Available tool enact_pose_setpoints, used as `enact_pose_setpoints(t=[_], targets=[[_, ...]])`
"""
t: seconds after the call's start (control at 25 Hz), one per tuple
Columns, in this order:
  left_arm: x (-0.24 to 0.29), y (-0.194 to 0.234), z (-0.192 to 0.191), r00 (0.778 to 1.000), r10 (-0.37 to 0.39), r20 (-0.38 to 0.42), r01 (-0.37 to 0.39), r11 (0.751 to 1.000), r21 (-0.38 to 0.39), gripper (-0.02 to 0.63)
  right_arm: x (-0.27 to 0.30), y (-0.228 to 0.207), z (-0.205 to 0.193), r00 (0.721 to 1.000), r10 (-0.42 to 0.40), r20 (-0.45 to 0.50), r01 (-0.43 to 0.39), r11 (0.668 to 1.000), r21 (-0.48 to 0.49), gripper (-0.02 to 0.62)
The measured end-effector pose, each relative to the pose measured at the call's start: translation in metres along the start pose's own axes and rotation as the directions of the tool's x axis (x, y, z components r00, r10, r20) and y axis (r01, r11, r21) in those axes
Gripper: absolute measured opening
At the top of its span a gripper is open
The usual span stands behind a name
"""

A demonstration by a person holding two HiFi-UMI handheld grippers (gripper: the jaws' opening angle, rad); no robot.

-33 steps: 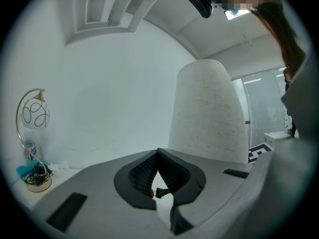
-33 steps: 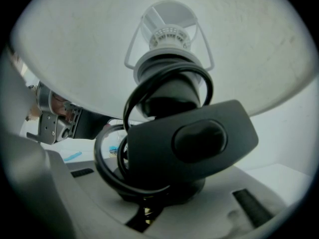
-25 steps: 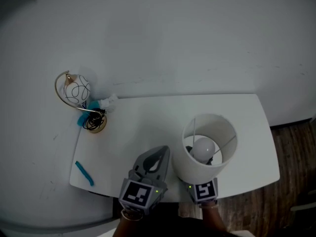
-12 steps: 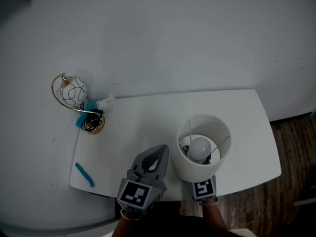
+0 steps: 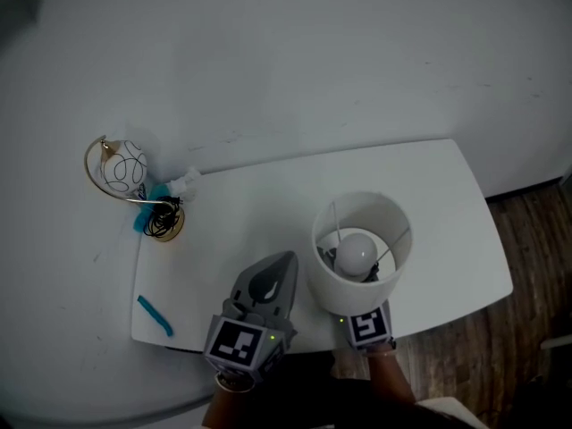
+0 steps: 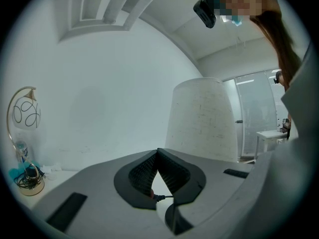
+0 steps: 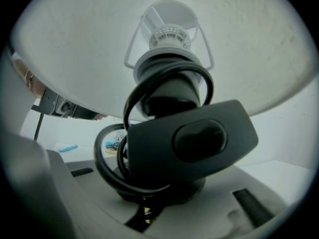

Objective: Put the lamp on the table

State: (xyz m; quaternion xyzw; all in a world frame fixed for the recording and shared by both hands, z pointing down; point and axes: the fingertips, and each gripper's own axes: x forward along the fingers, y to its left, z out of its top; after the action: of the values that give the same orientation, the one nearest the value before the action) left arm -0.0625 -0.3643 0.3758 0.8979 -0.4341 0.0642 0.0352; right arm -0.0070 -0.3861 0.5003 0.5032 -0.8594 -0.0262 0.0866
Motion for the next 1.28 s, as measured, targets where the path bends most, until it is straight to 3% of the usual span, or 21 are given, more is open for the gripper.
enact_pose_setpoints(t=[0.08,0.2,0.4,0.56,0.72,0.92,1.28], targets=[[-0.001,-0.001,0.002,1.0,-0.003,0.004,0.003,1.0,0.004,-0.006,0.0,0.0,0.0,1.0,-0.008,0.007,0.008,1.0,0.005,0.026],[-0.002,-0.002,0.003,1.0,0.001,0.01,-0.001,1.0,-0.001,-0.006,-0.004,0.003,-0.011,0.998,-0.006,-0.061,0.009,0.998,0.057,0.032],[-0.002,-0.005,0.0,1.0,0.002,0.006,-0.002,1.0,-0.016,-0.006,-0.004,0.006,-0.013,0.998,0.012,-0.063,-0.008,0.997,0.074,0.058],[-0.002,-0.006,-0.002,1.0,0.003,0.01,-0.003,1.0,0.001,-0.006,-0.003,0.003,-0.007,1.0,0.018,-0.016,-0.017,0.998,0.059,0.109],[-0.002,-0.006,-0.007,1.0,0.011,0.001,-0.011,1.0,-0.002,-0.006,0.0,-0.002,0.01,0.993,-0.009,0.117,0.001,0.998,0.064,0.135],[-0.013,-0.004,-0.015,0.998,0.05,-0.022,-0.051,0.998,-0.028,-0.006,-0.013,0.008,-0.008,0.999,0.026,0.043,-0.029,0.997,0.073,0.133],[-0.032,-0.011,-0.015,0.997,0.072,-0.023,-0.072,0.997,-0.025,-0.006,-0.025,0.006,-0.01,1.0,0.001,0.018,-0.003,0.994,0.106,0.153]])
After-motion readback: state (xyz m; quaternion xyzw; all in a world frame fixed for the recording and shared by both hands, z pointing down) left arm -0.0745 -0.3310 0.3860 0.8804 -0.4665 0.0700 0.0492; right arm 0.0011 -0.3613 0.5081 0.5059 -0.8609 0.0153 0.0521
